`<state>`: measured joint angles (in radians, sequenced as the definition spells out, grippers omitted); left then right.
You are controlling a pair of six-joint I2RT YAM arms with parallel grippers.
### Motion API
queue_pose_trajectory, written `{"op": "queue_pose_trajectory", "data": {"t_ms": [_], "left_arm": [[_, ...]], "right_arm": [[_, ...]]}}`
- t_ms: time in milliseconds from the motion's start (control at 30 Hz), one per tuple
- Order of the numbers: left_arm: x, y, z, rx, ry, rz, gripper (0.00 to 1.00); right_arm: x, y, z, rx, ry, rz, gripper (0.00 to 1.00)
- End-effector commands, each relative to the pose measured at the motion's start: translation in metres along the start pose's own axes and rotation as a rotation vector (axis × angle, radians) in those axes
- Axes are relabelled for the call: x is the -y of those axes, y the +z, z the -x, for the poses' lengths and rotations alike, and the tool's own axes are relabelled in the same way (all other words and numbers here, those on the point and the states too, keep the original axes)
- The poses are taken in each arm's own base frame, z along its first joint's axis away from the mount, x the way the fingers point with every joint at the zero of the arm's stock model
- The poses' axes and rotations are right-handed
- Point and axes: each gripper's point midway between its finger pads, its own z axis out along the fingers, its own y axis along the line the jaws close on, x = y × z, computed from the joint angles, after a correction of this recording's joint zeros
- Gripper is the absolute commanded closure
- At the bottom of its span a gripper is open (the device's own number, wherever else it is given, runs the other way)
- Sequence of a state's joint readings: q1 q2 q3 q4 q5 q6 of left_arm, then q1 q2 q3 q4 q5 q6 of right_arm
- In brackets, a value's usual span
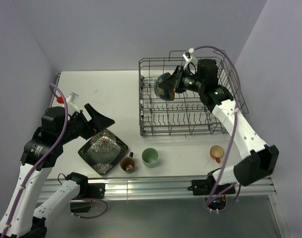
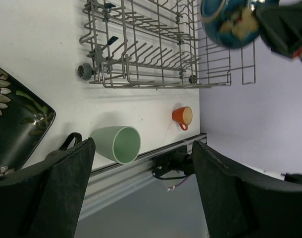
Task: Load the mixed dishes into the dish rack
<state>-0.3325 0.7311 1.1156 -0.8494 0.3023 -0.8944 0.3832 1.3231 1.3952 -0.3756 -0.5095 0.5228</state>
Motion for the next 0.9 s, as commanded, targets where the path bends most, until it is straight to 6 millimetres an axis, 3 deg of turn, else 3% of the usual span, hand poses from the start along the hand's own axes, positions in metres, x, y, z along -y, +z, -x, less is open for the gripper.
{"op": "queue_pose_trajectory", "data": {"t_ms": [0, 33, 67, 133, 367, 700, 733, 867], "left_arm": [[0.012, -0.003, 0.001, -0.013, 0.073, -0.063, 0.14], [0.012, -0.003, -0.002, -0.025, 0.075, -0.070, 0.14], [0.011, -0.002, -0.003, -0.031, 0.082, -0.068, 0.14], [0.009, -0.003, -0.005, -0.036, 0.086, -0.064, 0.14], [0.009, -0.009, -0.010, -0.039, 0.102, -0.081, 0.14], [0.009, -0.012, -0.013, -0.026, 0.106, -0.105, 0.13], [0.009, -0.011, -0.014, -0.029, 0.104, -0.106, 0.13], [0.008, -0.011, -0.014, -0.028, 0.105, -0.109, 0.13]], "right_arm": [[-0.060, -0.018, 0.065, 0.154, -0.133, 0.406, 1.00], [-0.045, -0.007, 0.062, 0.128, -0.093, 0.423, 1.00], [-0.049, -0.015, 0.072, 0.134, -0.090, 0.500, 1.00], [-0.034, -0.003, 0.075, 0.106, -0.042, 0.543, 1.00], [-0.011, 0.002, 0.096, 0.068, 0.024, 0.647, 1.00], [0.059, 0.007, 0.122, 0.137, 0.145, 0.546, 1.00], [0.074, 0.002, 0.129, 0.159, 0.155, 0.521, 1.00], [0.096, 0.011, 0.131, 0.156, 0.197, 0.493, 1.00]]}}
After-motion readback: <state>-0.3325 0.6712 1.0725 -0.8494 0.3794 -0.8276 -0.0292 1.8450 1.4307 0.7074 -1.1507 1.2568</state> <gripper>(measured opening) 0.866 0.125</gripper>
